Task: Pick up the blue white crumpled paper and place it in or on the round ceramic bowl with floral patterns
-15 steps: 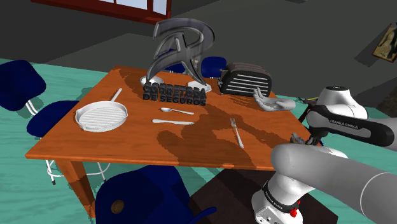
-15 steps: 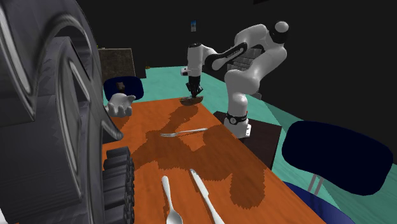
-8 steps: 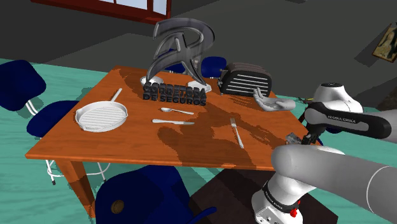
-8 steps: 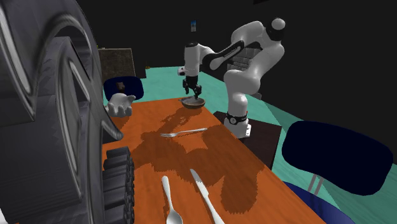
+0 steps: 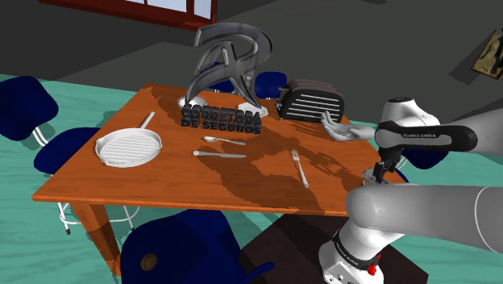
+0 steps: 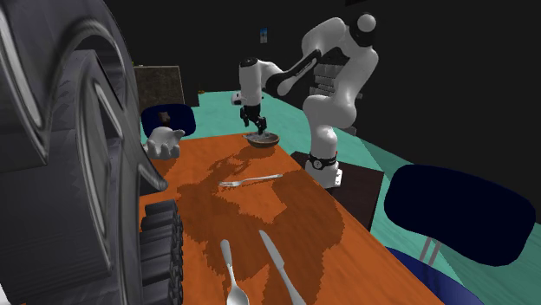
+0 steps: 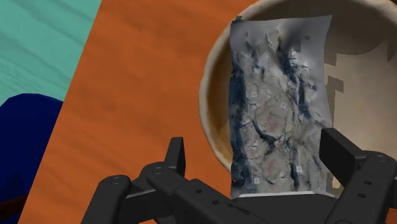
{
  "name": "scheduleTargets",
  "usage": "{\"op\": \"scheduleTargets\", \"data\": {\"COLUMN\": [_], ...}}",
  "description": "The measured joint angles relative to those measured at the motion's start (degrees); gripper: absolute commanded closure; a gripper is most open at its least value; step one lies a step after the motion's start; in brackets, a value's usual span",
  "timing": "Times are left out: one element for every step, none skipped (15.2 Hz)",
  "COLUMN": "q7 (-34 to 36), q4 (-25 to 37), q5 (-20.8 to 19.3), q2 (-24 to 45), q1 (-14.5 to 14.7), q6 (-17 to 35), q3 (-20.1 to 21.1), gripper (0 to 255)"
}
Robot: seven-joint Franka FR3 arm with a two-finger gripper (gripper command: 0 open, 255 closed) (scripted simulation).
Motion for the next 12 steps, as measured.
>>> {"op": "scheduleTargets", "data": {"q7": [0.20,0.41,0.69,0.81,0.88,0.90,0.94,0.96,0.96,0.94,0.97,0.98], "q4": [-0.26,-0.37,-0.56,-0.86,-0.85,-0.81,-0.74,-0.74,-0.77,-0.73,-0.71,-0.65], "q5": [-0.63,-1.21,-2.10,-2.65,-2.78,-2.90,-2.91,-2.95,-2.96,-2.93,-2.93,-2.84], "q2": [0.57,1.34,2.42,2.69,2.82,3.01,3.10,3.11,3.06,3.11,3.18,3.22], "q1": [-0.09,-0.06,-0.06,-0.25,-0.23,-0.20,-0.14,-0.15,-0.20,-0.18,-0.15,-0.06], "q6": [0.86,1.80,3.17,3.80,4.07,4.32,4.45,4.57,4.56,4.59,4.64,4.75], "q3": [-0.64,-1.33,-2.38,-2.84,-2.95,-3.10,-3.12,-3.13,-3.09,-3.09,-3.10,-3.06], "gripper": [0,0,0,0,0,0,0,0,0,0,255,255]}}
